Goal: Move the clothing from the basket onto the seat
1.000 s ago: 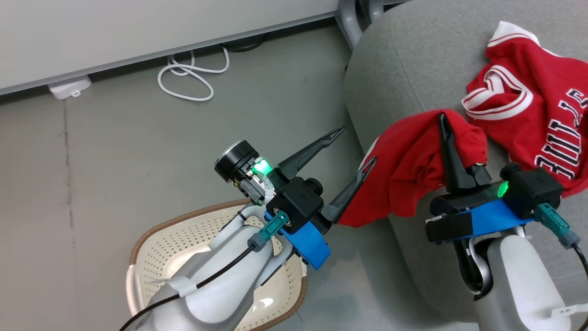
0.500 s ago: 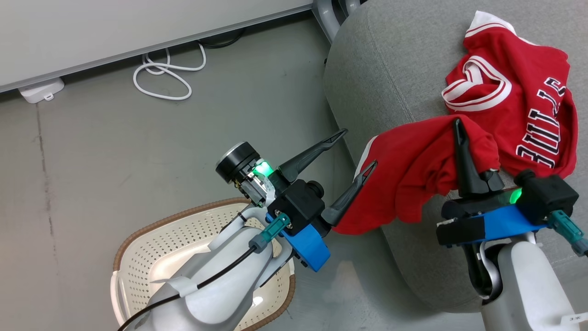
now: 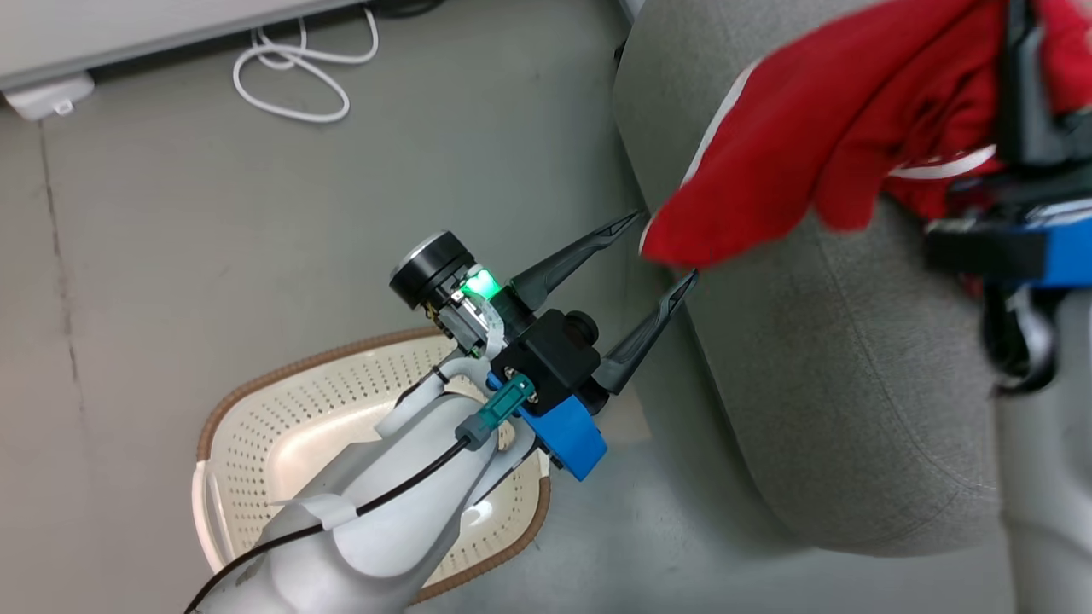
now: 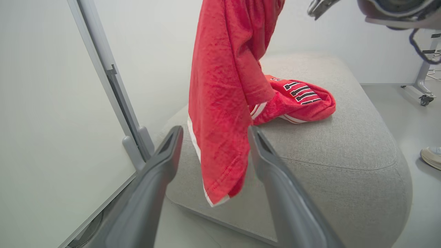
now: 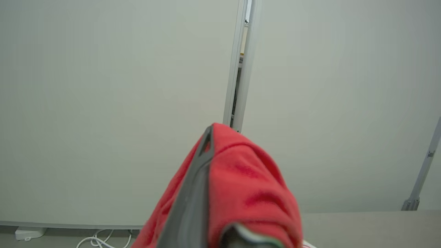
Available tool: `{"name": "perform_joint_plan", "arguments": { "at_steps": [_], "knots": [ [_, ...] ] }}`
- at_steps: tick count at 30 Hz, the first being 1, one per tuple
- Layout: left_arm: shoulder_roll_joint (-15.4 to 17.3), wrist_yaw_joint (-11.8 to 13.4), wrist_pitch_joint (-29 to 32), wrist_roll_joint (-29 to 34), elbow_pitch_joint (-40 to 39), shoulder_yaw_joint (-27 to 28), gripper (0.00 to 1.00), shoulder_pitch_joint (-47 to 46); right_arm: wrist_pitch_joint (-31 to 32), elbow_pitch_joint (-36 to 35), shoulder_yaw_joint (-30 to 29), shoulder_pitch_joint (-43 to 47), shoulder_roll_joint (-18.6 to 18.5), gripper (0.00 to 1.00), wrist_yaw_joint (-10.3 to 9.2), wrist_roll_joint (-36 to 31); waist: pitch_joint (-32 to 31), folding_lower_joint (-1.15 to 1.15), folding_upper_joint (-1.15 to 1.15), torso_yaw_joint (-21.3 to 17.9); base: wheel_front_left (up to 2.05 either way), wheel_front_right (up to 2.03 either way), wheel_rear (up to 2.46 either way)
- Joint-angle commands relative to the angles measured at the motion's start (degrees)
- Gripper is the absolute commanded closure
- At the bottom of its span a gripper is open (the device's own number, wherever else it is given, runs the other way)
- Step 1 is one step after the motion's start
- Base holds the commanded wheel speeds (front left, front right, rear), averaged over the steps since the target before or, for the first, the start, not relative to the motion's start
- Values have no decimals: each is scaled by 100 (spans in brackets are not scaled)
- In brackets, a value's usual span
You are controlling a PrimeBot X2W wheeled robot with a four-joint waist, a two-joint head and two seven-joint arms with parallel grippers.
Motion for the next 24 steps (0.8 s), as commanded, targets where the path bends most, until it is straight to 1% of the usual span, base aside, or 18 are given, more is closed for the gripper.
{"name": "perform_joint_plan", "arguments": {
  "at_steps": [1,4,11,15,19,24],
  "knots": [
    [35,-8,-15,37,-8,-26,0,-141,-1,-65,-129,-315,-158,100,3,-37,278,0,0,94,0,0,0],
    [82,-8,-15,72,13,-143,0,-305,-2,-147,-492,-804,-368,100,3,54,567,0,0,193,0,0,0],
    [193,-8,-15,99,7,-312,0,-749,-1,-332,-1411,-1712,-1265,100,2,-39,1221,0,0,433,0,0,0],
    [252,-7,-15,106,-10,-277,0,-858,-1,-172,-1845,-1985,-1681,100,2,-6,1489,0,0,424,0,0,0],
    [291,-8,-15,126,-7,-316,0,-939,-1,95,-2243,-2046,-1946,100,2,12,1702,0,0,376,0,0,0],
    [343,-7,-15,151,-14,-378,0,-1055,-1,506,-2604,-1785,-2009,100,2,-55,1920,0,0,328,0,0,0]
  ]
}}
